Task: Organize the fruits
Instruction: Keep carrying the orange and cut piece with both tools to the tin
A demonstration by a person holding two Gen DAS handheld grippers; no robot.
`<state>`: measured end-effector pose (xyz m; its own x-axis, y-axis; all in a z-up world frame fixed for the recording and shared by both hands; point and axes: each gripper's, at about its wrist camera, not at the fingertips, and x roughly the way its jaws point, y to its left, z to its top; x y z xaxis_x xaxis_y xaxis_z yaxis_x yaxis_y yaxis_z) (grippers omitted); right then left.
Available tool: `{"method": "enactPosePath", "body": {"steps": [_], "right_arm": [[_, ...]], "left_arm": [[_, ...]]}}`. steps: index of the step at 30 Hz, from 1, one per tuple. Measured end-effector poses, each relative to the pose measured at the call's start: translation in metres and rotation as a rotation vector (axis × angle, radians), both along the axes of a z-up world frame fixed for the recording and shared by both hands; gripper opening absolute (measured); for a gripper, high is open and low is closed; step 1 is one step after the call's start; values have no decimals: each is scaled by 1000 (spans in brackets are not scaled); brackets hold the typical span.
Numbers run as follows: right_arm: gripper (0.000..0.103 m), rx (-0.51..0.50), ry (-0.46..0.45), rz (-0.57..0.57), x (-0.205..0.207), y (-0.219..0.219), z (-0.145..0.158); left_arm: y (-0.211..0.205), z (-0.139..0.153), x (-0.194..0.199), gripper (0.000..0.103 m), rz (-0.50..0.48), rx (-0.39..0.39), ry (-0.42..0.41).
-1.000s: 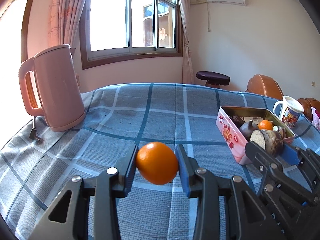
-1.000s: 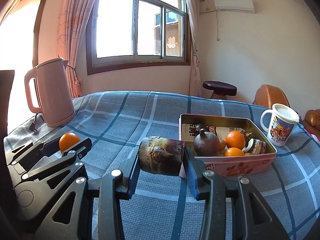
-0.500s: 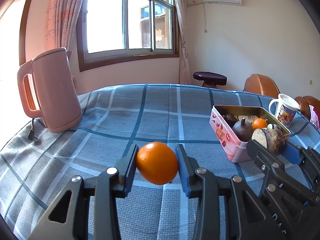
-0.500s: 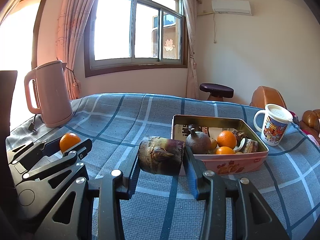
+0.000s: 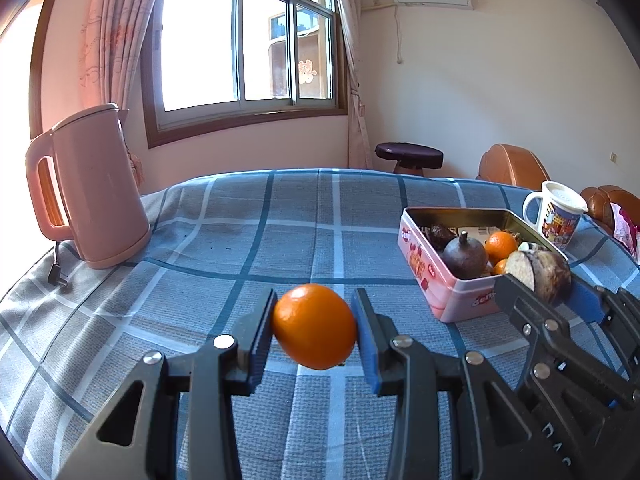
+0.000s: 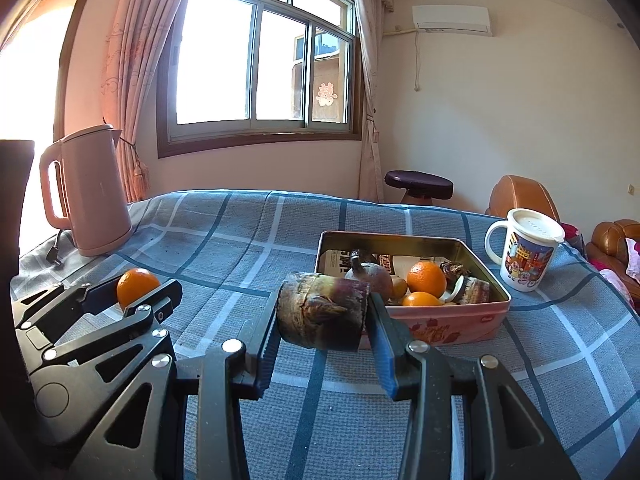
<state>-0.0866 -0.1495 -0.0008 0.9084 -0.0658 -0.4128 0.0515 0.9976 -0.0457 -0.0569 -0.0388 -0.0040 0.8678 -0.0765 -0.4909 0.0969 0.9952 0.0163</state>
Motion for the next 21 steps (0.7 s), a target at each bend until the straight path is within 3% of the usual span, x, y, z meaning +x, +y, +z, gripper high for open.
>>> {"method": "enactPosePath", "body": {"steps": [21], "right_arm": [[44, 13, -15, -59, -11, -27, 2]], "left_arm": [[-25, 0, -6, 40, -32, 22, -2]]}}
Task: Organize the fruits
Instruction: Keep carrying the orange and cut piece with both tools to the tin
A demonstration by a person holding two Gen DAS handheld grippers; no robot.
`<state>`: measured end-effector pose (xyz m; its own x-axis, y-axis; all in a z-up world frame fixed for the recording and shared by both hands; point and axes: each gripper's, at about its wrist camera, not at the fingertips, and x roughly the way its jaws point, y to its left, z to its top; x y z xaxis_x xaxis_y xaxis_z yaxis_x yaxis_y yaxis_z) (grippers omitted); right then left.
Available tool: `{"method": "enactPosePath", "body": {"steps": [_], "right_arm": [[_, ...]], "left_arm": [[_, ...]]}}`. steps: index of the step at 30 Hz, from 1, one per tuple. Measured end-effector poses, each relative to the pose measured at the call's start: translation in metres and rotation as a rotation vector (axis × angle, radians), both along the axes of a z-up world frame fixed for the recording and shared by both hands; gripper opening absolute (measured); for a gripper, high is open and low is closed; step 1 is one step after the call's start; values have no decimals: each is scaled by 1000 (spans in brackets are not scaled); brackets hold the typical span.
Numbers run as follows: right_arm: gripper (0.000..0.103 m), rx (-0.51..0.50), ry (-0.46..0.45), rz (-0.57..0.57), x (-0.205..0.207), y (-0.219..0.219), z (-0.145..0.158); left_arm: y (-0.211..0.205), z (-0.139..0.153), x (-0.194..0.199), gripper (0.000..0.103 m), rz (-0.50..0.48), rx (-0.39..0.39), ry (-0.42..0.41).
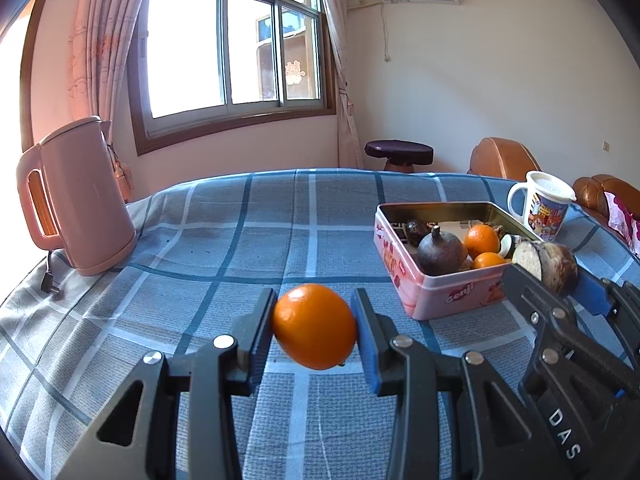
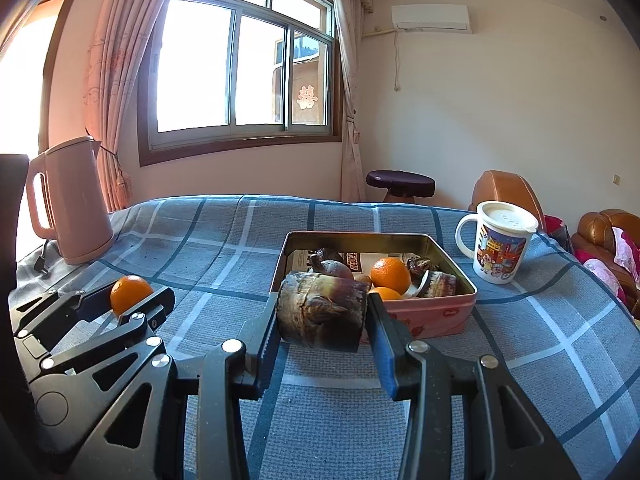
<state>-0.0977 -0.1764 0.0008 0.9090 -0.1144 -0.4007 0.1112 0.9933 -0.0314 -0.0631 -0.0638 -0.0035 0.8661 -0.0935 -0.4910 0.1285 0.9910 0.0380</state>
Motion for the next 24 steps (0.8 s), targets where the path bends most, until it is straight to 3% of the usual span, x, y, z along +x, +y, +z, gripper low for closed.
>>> {"method": "enactPosePath", "body": {"steps": [24], "right_arm": [[44, -7, -5, -64, -9, -28, 1]], "left_arm": [[-33, 0, -5, 40, -61, 9, 3]]}}
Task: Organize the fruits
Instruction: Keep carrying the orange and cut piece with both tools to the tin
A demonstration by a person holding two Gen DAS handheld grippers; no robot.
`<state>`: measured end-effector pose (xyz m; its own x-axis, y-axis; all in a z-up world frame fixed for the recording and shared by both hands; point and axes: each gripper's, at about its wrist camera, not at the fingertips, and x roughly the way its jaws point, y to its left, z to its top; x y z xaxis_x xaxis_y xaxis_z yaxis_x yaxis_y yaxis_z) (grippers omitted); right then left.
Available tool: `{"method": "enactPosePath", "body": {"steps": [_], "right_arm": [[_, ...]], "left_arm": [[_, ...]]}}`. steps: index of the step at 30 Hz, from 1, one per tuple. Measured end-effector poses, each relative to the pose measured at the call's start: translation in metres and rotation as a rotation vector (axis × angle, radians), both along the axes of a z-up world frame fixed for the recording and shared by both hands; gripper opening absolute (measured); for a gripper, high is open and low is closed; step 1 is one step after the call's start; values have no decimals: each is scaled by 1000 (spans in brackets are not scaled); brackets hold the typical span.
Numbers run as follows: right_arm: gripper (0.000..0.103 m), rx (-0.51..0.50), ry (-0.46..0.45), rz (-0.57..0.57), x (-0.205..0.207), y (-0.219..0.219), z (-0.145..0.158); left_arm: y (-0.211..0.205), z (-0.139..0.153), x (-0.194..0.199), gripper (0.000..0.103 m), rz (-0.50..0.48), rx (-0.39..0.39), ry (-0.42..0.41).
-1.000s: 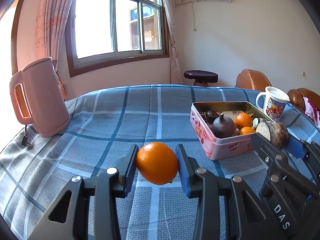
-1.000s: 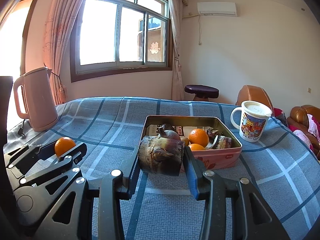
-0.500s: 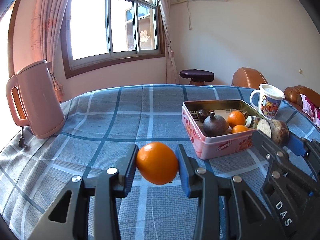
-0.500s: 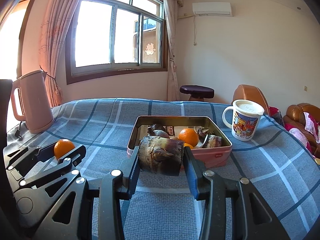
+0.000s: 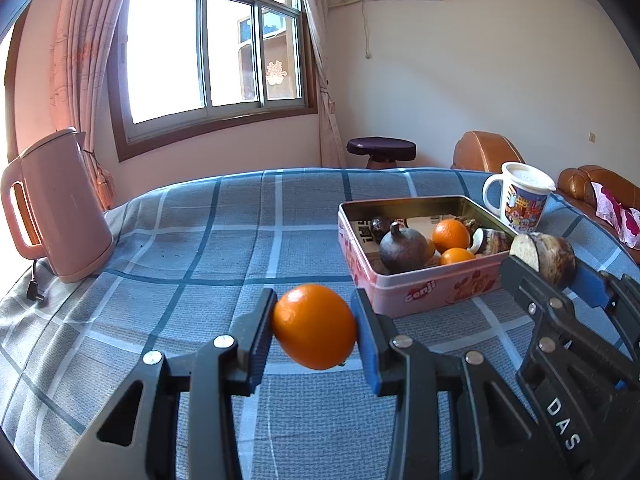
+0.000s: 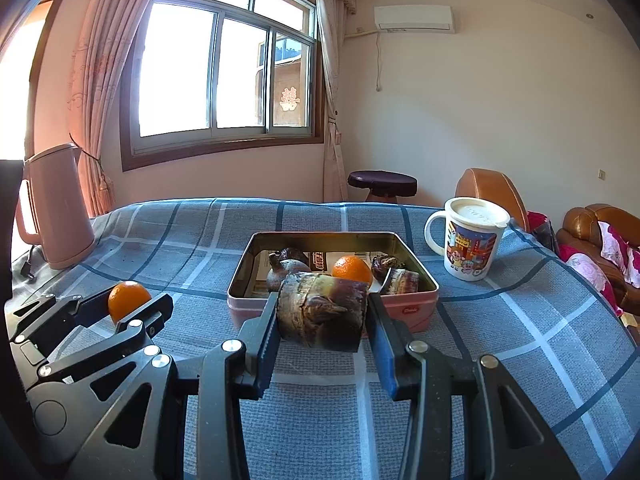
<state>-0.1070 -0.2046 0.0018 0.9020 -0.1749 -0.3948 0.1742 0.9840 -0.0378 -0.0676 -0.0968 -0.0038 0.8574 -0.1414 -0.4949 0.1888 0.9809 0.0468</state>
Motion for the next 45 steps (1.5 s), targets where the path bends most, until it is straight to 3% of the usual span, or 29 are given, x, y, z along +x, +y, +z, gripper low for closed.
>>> {"method": "enactPosePath", "body": {"steps": [45], "right_arm": [[44, -45, 38, -149, -3, -76, -1]], "left_arm": [[-81, -3, 3, 40, -160, -4, 47]]}}
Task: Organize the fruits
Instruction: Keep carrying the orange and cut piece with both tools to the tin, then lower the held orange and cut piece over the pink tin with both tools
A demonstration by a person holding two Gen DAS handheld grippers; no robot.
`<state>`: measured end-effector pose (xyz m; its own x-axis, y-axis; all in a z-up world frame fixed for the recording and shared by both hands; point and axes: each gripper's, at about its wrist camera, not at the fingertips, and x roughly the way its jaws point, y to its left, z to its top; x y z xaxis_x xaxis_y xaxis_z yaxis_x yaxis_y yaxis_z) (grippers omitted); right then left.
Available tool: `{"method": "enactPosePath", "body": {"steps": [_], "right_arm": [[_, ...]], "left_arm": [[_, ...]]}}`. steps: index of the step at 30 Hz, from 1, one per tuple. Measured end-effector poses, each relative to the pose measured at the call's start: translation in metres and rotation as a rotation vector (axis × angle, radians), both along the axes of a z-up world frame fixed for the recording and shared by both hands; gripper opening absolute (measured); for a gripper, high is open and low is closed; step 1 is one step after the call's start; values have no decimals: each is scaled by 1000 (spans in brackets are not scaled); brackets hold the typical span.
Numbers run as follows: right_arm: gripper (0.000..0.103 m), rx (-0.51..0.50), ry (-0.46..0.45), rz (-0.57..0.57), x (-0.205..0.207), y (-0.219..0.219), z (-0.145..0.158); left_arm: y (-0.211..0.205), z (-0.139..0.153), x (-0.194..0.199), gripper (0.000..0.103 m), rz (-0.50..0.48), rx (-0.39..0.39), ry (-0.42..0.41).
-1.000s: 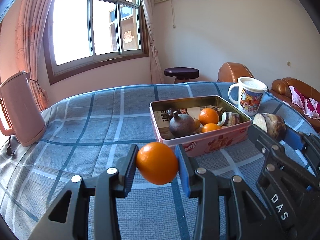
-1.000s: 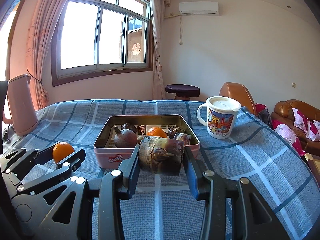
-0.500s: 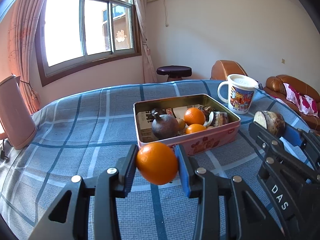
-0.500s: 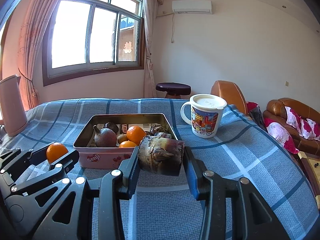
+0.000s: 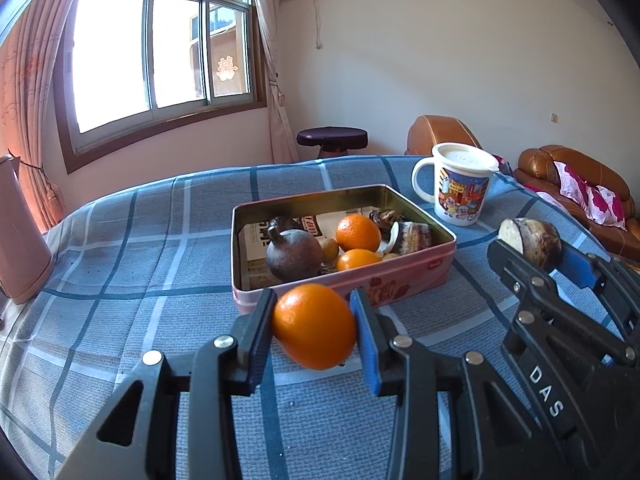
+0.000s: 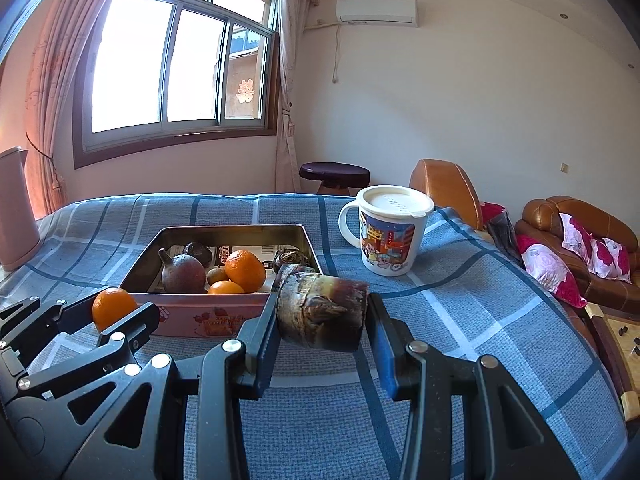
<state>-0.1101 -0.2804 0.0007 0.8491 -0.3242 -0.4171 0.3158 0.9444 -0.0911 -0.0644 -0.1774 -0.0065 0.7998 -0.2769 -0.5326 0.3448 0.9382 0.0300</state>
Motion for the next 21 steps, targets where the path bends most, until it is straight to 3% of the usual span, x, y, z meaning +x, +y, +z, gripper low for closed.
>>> {"method": "enactPosePath", "body": {"steps": [21], "right_arm": [[43, -34, 40, -44, 13, -18, -2]], "left_arm": [[-20, -2, 10, 40, -55, -45, 49]]}}
